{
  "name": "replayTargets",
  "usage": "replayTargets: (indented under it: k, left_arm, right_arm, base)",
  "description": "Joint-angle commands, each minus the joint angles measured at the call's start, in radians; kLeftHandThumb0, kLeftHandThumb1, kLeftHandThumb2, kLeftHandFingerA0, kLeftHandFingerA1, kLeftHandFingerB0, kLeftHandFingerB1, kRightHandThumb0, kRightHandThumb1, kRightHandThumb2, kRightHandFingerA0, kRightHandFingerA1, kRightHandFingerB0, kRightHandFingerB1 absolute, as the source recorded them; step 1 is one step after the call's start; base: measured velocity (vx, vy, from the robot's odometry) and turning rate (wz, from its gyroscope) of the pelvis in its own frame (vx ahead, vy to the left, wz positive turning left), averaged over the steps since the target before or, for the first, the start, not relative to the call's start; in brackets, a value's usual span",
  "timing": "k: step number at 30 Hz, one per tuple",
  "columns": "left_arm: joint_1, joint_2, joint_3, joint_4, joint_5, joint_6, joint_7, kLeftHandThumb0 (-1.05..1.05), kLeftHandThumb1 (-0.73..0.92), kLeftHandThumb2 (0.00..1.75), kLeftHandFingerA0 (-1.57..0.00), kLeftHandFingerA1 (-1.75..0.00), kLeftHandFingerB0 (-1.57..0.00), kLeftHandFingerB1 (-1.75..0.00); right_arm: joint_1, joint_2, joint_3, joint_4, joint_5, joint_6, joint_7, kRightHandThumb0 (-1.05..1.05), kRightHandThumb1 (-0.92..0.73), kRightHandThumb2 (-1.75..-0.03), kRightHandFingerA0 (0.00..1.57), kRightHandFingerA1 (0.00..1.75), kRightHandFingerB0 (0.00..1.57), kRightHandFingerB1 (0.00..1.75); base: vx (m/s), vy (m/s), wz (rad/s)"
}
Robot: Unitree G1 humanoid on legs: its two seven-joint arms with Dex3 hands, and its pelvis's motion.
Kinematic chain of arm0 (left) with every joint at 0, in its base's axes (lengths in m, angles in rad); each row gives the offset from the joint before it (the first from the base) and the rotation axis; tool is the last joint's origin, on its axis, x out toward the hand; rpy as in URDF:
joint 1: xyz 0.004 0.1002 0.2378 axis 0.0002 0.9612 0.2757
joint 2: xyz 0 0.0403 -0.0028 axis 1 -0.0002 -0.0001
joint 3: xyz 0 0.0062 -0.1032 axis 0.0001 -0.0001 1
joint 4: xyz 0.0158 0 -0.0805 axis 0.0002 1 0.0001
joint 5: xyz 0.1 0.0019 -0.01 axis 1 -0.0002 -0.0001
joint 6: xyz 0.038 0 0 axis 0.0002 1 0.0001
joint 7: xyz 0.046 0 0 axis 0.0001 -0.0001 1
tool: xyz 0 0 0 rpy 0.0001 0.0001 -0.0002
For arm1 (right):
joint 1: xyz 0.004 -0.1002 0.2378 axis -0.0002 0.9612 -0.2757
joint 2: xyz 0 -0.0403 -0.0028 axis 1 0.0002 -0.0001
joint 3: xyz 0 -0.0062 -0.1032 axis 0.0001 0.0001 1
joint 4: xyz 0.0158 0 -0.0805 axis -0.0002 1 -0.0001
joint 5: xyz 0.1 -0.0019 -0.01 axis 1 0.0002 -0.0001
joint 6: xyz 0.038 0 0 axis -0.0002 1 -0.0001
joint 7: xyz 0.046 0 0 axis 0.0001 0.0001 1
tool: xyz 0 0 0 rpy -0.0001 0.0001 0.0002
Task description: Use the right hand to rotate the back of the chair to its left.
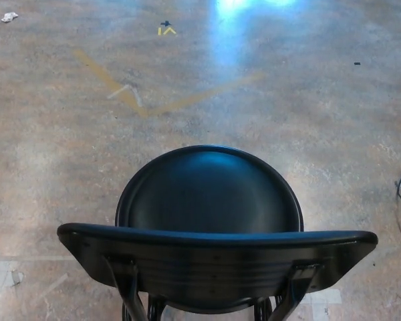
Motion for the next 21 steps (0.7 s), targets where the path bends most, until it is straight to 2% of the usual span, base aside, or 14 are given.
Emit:
replayTargets:
  k: [1, 2, 3, 5, 6, 7, 8, 9, 12, 13, 15, 19, 20, 21]
  left_arm:
    - [0.005, 0.004, 0.021, 0.018, -0.026, -0.04, -0.025, -0.65, 0.77, 0.63, -0.46, -0.47, -0.39, -0.38]
    - [0.005, 0.005, 0.025, 0.018, -0.028, -0.04, -0.026, -0.65, 0.76, 0.63, -0.47, -0.48, -0.39, -0.39]
    - [0.004, 0.004, 0.029, 0.019, -0.03, -0.04, -0.025, -0.65, 0.76, 0.63, -0.47, -0.48, -0.39, -0.39]
    - [0.004, 0.004, 0.031, 0.02, -0.03, -0.039, -0.035, -0.65, 0.77, 0.63, -0.44, -0.48, -0.37, -0.39]
    - [0.005, 0.003, 0.026, 0.02, -0.023, -0.044, -0.027, -0.66, 0.77, 0.63, -0.46, -0.48, -0.39, -0.39]
    - [0.005, 0.002, 0.027, 0.02, -0.022, -0.045, -0.026, -0.65, 0.77, 0.63, -0.45, -0.48, -0.4, -0.39]
    - [0.004, 0.001, 0.03, 0.019, -0.025, -0.045, -0.029, -0.65, 0.77, 0.63, -0.45, -0.48, -0.4, -0.39]
    - [0.006, 0.001, 0.025, 0.02, -0.018, -0.048, -0.032, -0.69, 0.72, 0.65, -0.44, -0.49, -0.36, -0.39]
    - [0.004, 0.002, 0.018, 0.021, -0.01, -0.048, -0.029, -0.7, 0.73, 0.65, -0.45, -0.48, -0.38, -0.39]
    - [0.004, 0.004, 0.016, 0.022, -0.008, -0.045, -0.033, -0.67, 0.78, 0.63, -0.43, -0.46, -0.4, -0.39]
    - [0.005, 0.006, 0.024, 0.022, -0.015, -0.045, -0.033, -0.66, 0.77, 0.63, -0.44, -0.47, -0.39, -0.39]
    - [0.003, 0.009, 0.028, 0.024, -0.017, -0.039, -0.028, -0.65, 0.77, 0.63, -0.44, -0.47, -0.38, -0.39]
    - [0.003, 0.011, 0.02, 0.026, -0.008, -0.036, -0.022, -0.66, 0.79, 0.63, -0.45, -0.46, -0.4, -0.39]
    - [0.003, 0.01, 0.023, 0.026, -0.01, -0.038, -0.021, -0.65, 0.77, 0.63, -0.47, -0.48, -0.41, -0.39]
  right_arm:
    - [-0.019, -0.046, -0.006, -0.014, 0.017, -0.178, 0.017, -0.96, -0.71, -1.08, 0.0, 0.07, 0.0, 0.17]
    - [-0.03, -0.058, 0.004, -0.033, 0.007, -0.214, 0.012, -0.88, -0.65, -1.07, 0.0, 0.17, 0.0, 0.23]
    - [-0.034, -0.065, 0.01, -0.043, 0.001, -0.236, 0.01, -0.88, -0.65, -1.07, 0.0, 0.17, 0.0, 0.23]
    - [-0.038, -0.077, 0.028, -0.062, -0.015, -0.265, -0.004, -0.93, -0.67, -1.07, 0.06, 0.13, 0.01, 0.19]
    - [-0.046, -0.088, 0.042, -0.093, -0.024, -0.297, 0.008, -1.05, -0.7, -1.08, 0.05, 0.01, 0.0, 0.1]
    - [-0.051, -0.094, 0.049, -0.131, -0.02, -0.331, 0.031, -1.0, -0.63, -1.06, 0.0, 0.03, 0.0, 0.14]
    - [-0.053, -0.095, 0.052, -0.162, -0.01, -0.356, 0.052, -1.0, -0.63, -1.06, 0.0, 0.03, 0.0, 0.14]
    - [-0.053, -0.092, 0.056, -0.211, 0.008, -0.385, 0.092, -1.04, -0.62, -1.03, 0.0, 0.0, 0.0, 0.06]
    - [-0.041, -0.1, 0.078, -0.275, -0.008, -0.402, 0.089, -1.05, -0.63, -1.05, 0.0, 0.0, 0.0, 0.06]
    - [-0.021, -0.103, 0.103, -0.36, -0.032, -0.396, 0.087, -1.04, -0.62, -1.04, 0.0, 0.0, 0.0, 0.06]
    - [0.015, -0.112, 0.137, -0.471, -0.062, -0.384, 0.085, -1.05, -0.65, -1.03, 0.0, 0.0, 0.0, 0.03]
    - [0.053, -0.133, 0.188, -0.588, -0.14, -0.377, 0.022, -1.05, -0.68, -1.05, 0.0, 0.0, 0.0, 0.0]
    - [0.064, -0.137, 0.199, -0.622, -0.152, -0.365, 0.014, -1.04, -0.82, -0.66, 0.0, 0.0, 0.0, 0.0]
    - [0.075, -0.136, 0.207, -0.659, -0.144, -0.352, 0.029, -1.04, -0.65, -1.05, 0.0, 0.01, 0.0, 0.0]
  base:
    - [0.0, 0.0, 0.0]
    - [0.0, 0.0, 0.0]
    - [0.0, 0.0, 0.0]
    - [0.0, 0.0, 0.0]
    - [0.0, 0.0, 0.0]
    - [0.0, 0.0, 0.0]
    - [0.0, 0.0, 0.0]
    - [0.0, 0.0, 0.0]
    - [0.0, 0.0, 0.0]
    - [0.0, 0.0, 0.0]
    - [0.0, 0.0, 0.0]
    - [0.0, 0.0, 0.0]
    - [0.0, 0.0, 0.0]
    - [0.0, 0.0, 0.0]
